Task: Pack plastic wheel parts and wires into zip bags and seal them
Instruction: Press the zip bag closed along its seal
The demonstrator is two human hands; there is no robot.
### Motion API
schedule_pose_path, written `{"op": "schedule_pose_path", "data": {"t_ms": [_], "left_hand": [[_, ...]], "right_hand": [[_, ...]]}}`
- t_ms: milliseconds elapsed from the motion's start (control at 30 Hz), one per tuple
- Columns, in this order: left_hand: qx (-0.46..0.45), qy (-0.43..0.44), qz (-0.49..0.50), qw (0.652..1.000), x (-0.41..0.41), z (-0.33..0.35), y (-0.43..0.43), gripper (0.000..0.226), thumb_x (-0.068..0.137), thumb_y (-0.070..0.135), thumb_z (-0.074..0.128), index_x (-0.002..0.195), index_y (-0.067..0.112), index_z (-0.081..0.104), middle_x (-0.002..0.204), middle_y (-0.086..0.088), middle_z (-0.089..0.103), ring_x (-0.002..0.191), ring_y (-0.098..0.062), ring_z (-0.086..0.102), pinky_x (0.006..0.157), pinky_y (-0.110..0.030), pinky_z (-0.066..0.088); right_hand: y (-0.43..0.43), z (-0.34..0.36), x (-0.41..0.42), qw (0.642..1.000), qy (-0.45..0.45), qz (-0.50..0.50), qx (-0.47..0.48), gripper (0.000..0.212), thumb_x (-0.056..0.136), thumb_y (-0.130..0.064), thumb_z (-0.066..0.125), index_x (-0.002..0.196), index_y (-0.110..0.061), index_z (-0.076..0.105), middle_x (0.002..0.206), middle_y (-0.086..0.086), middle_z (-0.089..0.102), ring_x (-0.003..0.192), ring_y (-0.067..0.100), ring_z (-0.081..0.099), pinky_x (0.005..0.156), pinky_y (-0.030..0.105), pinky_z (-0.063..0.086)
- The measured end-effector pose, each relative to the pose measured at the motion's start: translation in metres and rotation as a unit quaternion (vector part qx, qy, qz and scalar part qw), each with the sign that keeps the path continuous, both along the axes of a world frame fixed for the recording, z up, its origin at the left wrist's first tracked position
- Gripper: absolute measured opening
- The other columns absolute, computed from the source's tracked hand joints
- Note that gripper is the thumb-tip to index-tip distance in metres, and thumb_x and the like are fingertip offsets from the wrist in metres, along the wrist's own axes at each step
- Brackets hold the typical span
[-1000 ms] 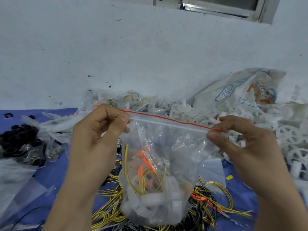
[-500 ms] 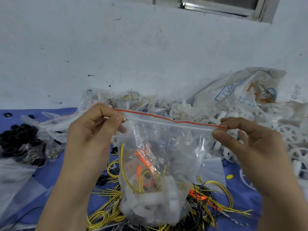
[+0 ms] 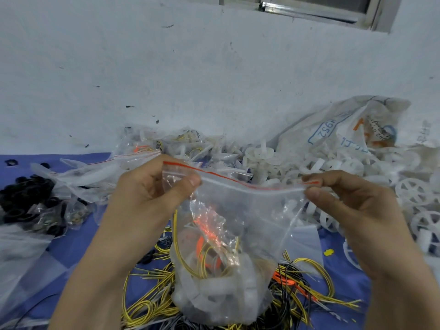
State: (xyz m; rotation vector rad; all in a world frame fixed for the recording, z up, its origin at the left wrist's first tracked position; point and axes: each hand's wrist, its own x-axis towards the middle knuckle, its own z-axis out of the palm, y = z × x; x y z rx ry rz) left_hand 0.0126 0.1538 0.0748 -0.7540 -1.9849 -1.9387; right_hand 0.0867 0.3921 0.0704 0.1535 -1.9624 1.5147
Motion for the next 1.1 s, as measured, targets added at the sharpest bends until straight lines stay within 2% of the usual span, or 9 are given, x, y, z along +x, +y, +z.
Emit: {"op": "schedule_pose_path", "data": {"t_ms": [133,333,467,567,667,767,867,1000,1100], "left_hand": [[0.001,0.009,-0.012,1.000,0.001,0.000,0.004,0.014,0.063,0.031,0.066,0.072,0.021,0.071,0.068,0.002,0.071,0.061,-0.003,0.065,0.060,-0.008,0.047],[0.022,0.009,-0.024,0.999,0.002,0.001,0.003,0.022,0.062,0.033,0.066,0.081,0.024,0.072,0.077,0.001,0.073,0.068,-0.005,0.066,0.064,-0.010,0.050],[0.026,0.011,-0.036,0.999,0.003,0.003,-0.001,0.026,0.060,0.033,0.068,0.083,0.022,0.073,0.077,-0.001,0.073,0.067,-0.005,0.065,0.063,-0.013,0.052],[0.014,0.021,-0.058,0.998,0.004,0.004,-0.001,0.022,0.058,0.028,0.071,0.077,0.019,0.072,0.072,-0.002,0.072,0.064,-0.006,0.065,0.060,-0.012,0.051],[-0.008,0.036,-0.072,0.997,0.005,0.006,-0.001,0.020,0.051,0.028,0.084,0.067,0.024,0.071,0.069,0.001,0.070,0.063,-0.004,0.064,0.060,-0.012,0.049],[-0.025,0.037,-0.082,0.996,0.007,0.005,0.001,0.024,0.051,0.033,0.087,0.062,0.028,0.067,0.071,-0.002,0.072,0.065,-0.016,0.067,0.061,-0.018,0.052],[-0.011,0.025,-0.095,0.995,0.008,0.003,0.006,0.026,0.054,0.031,0.086,0.063,0.025,0.062,0.074,-0.007,0.073,0.071,-0.027,0.069,0.063,-0.024,0.054],[-0.013,0.035,-0.098,0.995,0.011,0.003,0.011,0.021,0.060,0.023,0.080,0.068,0.025,0.061,0.068,0.000,0.071,0.062,-0.007,0.066,0.056,-0.013,0.048],[-0.024,0.050,-0.093,0.994,0.013,0.004,0.010,0.022,0.064,0.022,0.079,0.073,0.026,0.060,0.066,0.007,0.067,0.061,-0.002,0.063,0.056,-0.011,0.046]], "right_hand": [[-0.008,0.002,-0.001,0.998,0.003,0.057,0.002,0.018,0.055,-0.038,0.072,0.068,-0.025,0.074,0.081,-0.002,0.072,0.082,0.004,0.067,0.074,0.011,0.049],[-0.015,0.003,-0.006,0.996,-0.007,0.071,0.060,0.015,0.059,-0.036,0.072,0.069,-0.024,0.073,0.077,-0.003,0.071,0.076,0.008,0.065,0.071,0.014,0.047],[-0.013,0.003,-0.004,0.994,0.006,0.095,0.055,0.011,0.062,-0.031,0.073,0.067,-0.021,0.073,0.075,0.000,0.069,0.076,0.014,0.064,0.070,0.019,0.048],[-0.017,0.006,-0.001,0.991,0.017,0.108,0.075,0.013,0.060,-0.033,0.075,0.070,-0.026,0.076,0.076,-0.001,0.070,0.078,0.014,0.066,0.071,0.018,0.048],[-0.022,0.010,0.001,0.988,0.028,0.085,0.126,0.016,0.058,-0.032,0.083,0.071,-0.028,0.075,0.077,-0.004,0.070,0.080,0.014,0.066,0.075,0.019,0.048],[-0.025,0.012,0.000,0.984,0.017,0.022,0.175,0.005,0.071,-0.029,0.072,0.074,-0.027,0.068,0.078,-0.008,0.067,0.078,0.007,0.063,0.072,0.011,0.042],[-0.032,0.014,0.002,0.984,-0.003,0.010,0.177,0.014,0.070,-0.037,0.078,0.078,-0.031,0.068,0.080,-0.010,0.068,0.081,0.004,0.063,0.072,0.010,0.042],[-0.047,0.016,0.001,0.975,-0.008,0.007,0.222,0.016,0.063,-0.052,0.073,0.076,-0.041,0.072,0.087,-0.021,0.067,0.093,0.000,0.060,0.078,0.007,0.038],[-0.053,0.014,-0.005,0.964,0.029,0.017,0.264,0.011,0.070,-0.046,0.075,0.072,-0.038,0.068,0.091,-0.018,0.066,0.104,0.001,0.056,0.084,0.006,0.036]]}}
